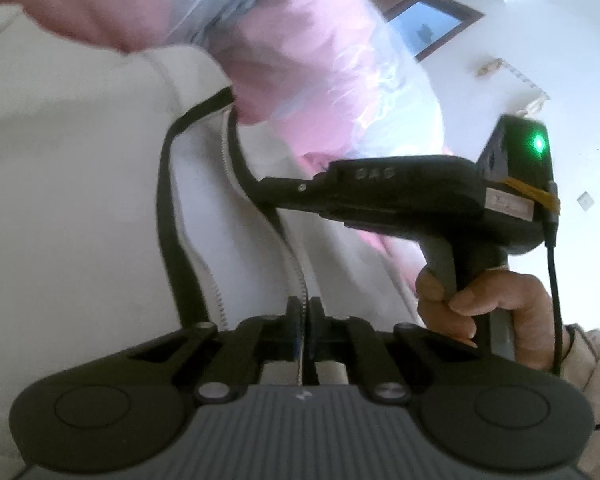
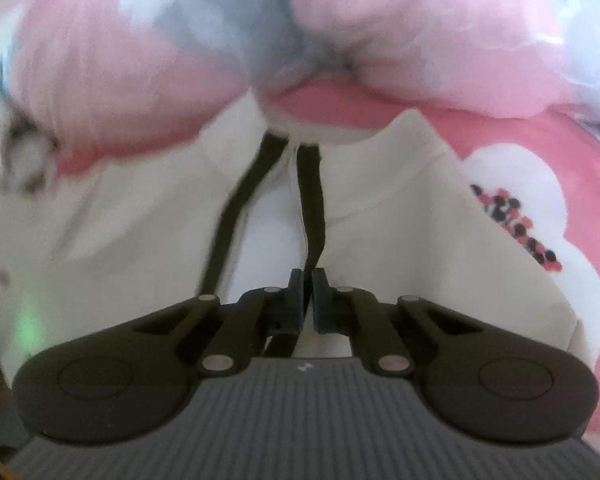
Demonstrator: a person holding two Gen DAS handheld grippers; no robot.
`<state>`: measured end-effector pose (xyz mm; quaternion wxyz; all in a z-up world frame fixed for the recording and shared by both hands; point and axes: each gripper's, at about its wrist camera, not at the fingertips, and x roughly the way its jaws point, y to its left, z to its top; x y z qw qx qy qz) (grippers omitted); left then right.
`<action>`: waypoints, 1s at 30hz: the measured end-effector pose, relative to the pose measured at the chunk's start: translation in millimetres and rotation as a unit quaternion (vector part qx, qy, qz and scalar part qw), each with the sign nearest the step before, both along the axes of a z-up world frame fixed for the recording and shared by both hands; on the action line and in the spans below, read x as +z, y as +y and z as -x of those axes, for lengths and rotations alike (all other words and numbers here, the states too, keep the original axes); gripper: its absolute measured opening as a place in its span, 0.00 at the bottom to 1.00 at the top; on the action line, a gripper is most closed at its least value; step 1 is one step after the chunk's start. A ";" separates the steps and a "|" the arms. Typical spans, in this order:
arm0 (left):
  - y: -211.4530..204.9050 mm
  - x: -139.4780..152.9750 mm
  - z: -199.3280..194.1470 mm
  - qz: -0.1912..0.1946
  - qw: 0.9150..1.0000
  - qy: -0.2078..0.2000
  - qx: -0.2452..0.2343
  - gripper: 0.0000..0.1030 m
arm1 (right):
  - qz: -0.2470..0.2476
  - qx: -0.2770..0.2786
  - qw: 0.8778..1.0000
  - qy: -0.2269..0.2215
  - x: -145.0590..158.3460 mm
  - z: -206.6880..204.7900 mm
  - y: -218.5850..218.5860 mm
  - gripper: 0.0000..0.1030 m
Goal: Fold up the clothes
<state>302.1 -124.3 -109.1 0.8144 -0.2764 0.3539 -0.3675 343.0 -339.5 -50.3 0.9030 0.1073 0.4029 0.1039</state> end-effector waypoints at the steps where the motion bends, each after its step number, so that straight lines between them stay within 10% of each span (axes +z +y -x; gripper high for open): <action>1: 1.0 1.8 2.1 0.001 1.000 -0.007 0.001 0.04 | -0.018 -0.010 1.000 -0.009 2.3 3.5 -4.9 0.02; 10: 0.8 19.1 17.0 0.018 0.997 -0.074 0.009 0.04 | -0.181 -0.039 0.978 -0.093 8.2 20.8 -36.4 0.02; 19: 7.7 28.4 22.4 0.044 0.993 -0.105 0.020 0.04 | -0.321 -0.055 0.931 -0.165 -5.7 39.8 -57.9 0.02; 30: 8.2 0.4 -0.8 -0.026 0.998 0.016 0.050 0.04 | -0.229 -0.007 0.969 -0.087 -33.9 -26.2 -14.8 0.00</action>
